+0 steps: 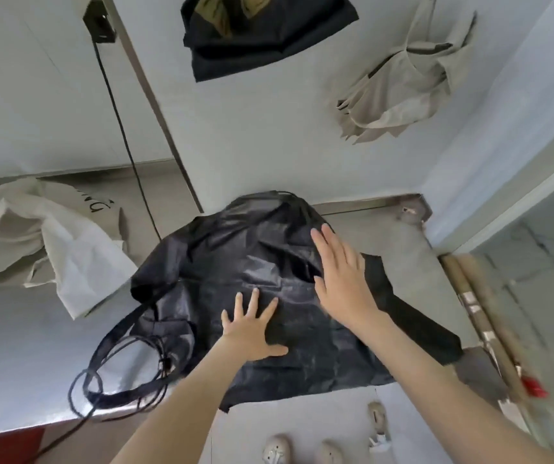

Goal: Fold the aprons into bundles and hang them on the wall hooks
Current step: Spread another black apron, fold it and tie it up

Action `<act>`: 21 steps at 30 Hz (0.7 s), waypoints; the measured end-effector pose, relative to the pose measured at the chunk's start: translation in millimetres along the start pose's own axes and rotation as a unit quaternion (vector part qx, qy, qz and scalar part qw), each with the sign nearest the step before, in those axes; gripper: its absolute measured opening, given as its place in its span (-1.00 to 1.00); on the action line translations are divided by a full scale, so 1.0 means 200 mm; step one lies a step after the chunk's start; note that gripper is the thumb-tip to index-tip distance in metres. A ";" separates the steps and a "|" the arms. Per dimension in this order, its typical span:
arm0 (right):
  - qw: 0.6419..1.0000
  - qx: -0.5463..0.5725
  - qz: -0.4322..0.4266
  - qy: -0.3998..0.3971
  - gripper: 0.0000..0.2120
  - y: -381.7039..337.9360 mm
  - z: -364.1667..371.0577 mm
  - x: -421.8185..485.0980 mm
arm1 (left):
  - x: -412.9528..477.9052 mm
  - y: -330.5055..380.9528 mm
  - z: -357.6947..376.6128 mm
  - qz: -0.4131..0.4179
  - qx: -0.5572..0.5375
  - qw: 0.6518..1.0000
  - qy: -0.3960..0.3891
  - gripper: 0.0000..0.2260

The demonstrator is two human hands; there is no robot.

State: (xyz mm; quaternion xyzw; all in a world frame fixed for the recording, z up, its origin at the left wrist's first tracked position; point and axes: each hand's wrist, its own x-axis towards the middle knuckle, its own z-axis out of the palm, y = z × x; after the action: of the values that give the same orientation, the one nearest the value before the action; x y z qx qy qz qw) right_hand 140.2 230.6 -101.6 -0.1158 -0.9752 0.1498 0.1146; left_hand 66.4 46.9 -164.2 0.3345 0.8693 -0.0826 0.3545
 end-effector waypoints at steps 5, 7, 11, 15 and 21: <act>0.982 -0.061 -0.021 -0.177 -0.54 0.18 0.35 -0.29 | 0.10 -0.02 0.06 -0.044 -0.028 0.998 0.040 -0.08; 0.977 -0.088 0.064 -0.184 -0.44 0.27 0.41 -0.31 | 0.13 -0.02 0.03 -0.062 -0.053 0.996 0.044 -0.06; 0.964 -0.045 0.222 -0.140 -0.42 0.41 0.34 -0.17 | 0.16 0.02 -0.03 -0.083 -0.064 0.994 0.014 -0.03; 0.964 0.067 0.258 -0.016 -0.54 0.45 0.16 0.01 | 0.16 0.08 -0.03 -0.044 -0.031 0.997 0.063 -0.02; 0.992 -0.045 0.047 -0.107 -0.03 0.43 0.08 0.30 | 0.24 0.14 -0.05 0.022 -0.025 0.999 0.036 -0.05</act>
State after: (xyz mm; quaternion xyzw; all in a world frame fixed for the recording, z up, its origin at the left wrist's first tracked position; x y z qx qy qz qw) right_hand 95.9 322.2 -132.2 -0.1500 -0.9810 0.1230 -0.0026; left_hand 53.4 97.1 -185.2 0.3471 0.8757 -0.0410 0.3333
